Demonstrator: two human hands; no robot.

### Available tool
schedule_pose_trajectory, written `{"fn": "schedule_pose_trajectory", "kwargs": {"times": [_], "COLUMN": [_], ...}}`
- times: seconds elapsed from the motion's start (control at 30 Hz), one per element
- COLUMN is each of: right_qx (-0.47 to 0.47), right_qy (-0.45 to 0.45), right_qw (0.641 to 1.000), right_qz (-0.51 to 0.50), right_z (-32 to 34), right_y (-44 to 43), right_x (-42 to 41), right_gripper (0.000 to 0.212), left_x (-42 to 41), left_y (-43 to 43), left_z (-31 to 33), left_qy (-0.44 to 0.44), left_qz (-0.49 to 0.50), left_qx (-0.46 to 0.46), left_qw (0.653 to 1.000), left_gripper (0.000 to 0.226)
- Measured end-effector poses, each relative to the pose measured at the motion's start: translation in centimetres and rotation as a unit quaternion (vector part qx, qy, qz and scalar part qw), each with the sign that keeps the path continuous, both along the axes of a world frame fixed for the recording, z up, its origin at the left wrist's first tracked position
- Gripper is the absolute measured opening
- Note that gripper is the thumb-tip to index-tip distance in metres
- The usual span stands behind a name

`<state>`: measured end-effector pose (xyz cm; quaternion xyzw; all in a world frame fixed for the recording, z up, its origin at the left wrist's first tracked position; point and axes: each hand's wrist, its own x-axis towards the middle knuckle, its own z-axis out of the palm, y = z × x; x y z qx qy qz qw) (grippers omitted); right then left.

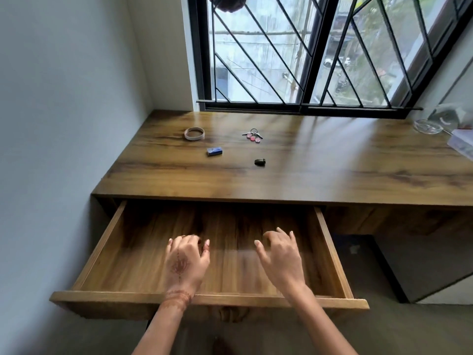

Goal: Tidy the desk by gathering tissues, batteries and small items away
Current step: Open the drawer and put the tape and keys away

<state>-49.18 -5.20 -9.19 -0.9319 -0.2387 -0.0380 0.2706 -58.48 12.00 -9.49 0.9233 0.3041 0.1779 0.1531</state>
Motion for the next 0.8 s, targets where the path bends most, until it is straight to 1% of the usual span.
{"fn": "schedule_pose_trajectory", "kwargs": {"times": [0.1, 0.17, 0.3, 0.43, 0.53, 0.57, 0.63, 0.7, 0.8], "right_qx": [0.021, 0.021, 0.017, 0.022, 0.011, -0.002, -0.023, -0.015, 0.019], "right_qy": [-0.002, -0.005, 0.023, 0.047, 0.063, 0.062, 0.062, 0.049, 0.015], "right_qw": [1.000, 1.000, 0.999, 0.998, 0.997, 0.997, 0.997, 0.998, 1.000], "right_qz": [-0.011, -0.011, 0.016, 0.026, 0.048, 0.043, 0.034, 0.024, 0.003], "right_z": [1.2, 1.6, 2.1, 1.6, 0.0, -0.3, -0.9, -1.3, -1.8], "right_y": [2.3, 4.0, 7.3, 10.2, 11.6, 11.9, 12.4, 12.8, 13.0], "right_x": [4.6, 8.0, 15.0, 21.2, 24.7, 25.4, 26.4, 27.0, 27.2], "right_gripper": [0.034, 0.032, 0.037, 0.043, 0.038, 0.039, 0.045, 0.047, 0.042], "left_x": [4.6, 7.9, 14.6, 20.7, 24.6, 25.7, 27.4, 28.9, 30.4], "left_y": [2.1, 3.7, 6.7, 10.2, 12.5, 13.2, 14.2, 14.9, 15.4], "left_z": [0.7, 1.3, 2.5, 2.4, 1.7, 1.4, 0.8, 0.3, -0.3], "left_qy": [-0.009, -0.001, 0.007, 0.027, 0.050, 0.055, 0.058, 0.059, 0.045], "left_qz": [0.004, -0.001, -0.021, -0.035, -0.021, -0.011, 0.006, 0.012, 0.020], "left_qx": [-0.004, -0.004, -0.022, -0.080, -0.116, -0.111, -0.067, -0.028, -0.013], "left_qw": [1.000, 1.000, 1.000, 0.996, 0.992, 0.992, 0.996, 0.998, 0.999], "left_gripper": [0.015, 0.018, 0.034, 0.052, 0.062, 0.063, 0.063, 0.063, 0.061]}}
